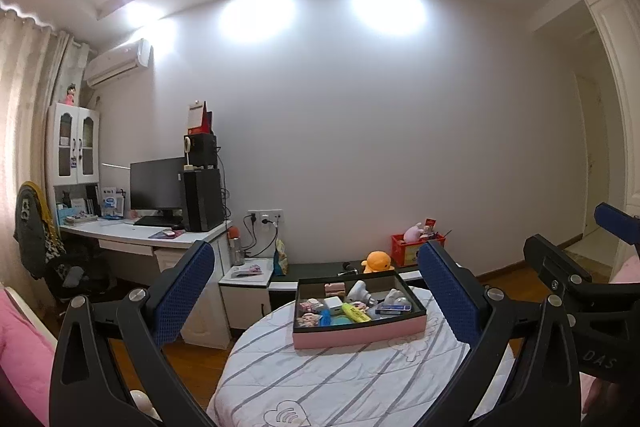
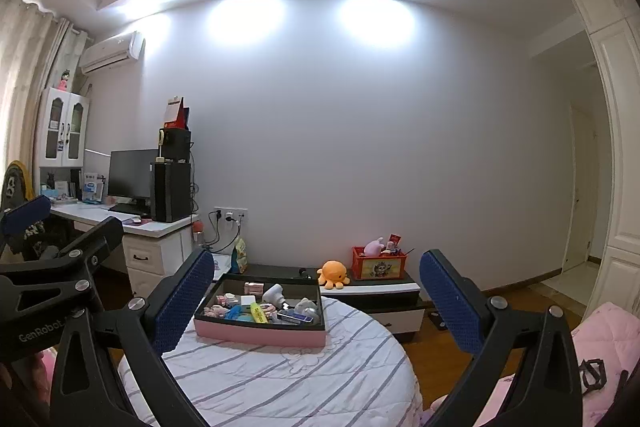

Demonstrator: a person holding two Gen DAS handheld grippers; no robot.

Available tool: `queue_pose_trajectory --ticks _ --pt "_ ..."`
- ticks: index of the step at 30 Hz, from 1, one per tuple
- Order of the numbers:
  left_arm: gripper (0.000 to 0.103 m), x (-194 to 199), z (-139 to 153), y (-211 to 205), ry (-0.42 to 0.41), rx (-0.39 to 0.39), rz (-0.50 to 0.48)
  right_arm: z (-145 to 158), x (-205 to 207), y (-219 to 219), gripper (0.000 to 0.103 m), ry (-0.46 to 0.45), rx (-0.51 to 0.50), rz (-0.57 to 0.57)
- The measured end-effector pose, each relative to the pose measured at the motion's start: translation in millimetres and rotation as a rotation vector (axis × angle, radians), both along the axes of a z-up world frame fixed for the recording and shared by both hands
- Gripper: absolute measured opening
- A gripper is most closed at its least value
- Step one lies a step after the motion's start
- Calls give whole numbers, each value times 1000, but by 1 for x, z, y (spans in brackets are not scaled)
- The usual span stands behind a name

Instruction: Organize rigid objects

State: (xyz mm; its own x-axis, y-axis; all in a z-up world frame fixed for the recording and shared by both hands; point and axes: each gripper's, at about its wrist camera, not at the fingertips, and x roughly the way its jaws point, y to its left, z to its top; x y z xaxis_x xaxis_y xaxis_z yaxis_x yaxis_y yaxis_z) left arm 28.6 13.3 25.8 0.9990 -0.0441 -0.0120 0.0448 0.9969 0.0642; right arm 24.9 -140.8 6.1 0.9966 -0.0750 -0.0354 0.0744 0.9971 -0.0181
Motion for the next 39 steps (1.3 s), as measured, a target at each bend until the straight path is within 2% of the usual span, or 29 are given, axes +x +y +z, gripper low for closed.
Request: queue_pose_trajectory --ticks 39 --pt "103 -3 1 4 -7 15 26 -1 2 4 103 19 -4 1"
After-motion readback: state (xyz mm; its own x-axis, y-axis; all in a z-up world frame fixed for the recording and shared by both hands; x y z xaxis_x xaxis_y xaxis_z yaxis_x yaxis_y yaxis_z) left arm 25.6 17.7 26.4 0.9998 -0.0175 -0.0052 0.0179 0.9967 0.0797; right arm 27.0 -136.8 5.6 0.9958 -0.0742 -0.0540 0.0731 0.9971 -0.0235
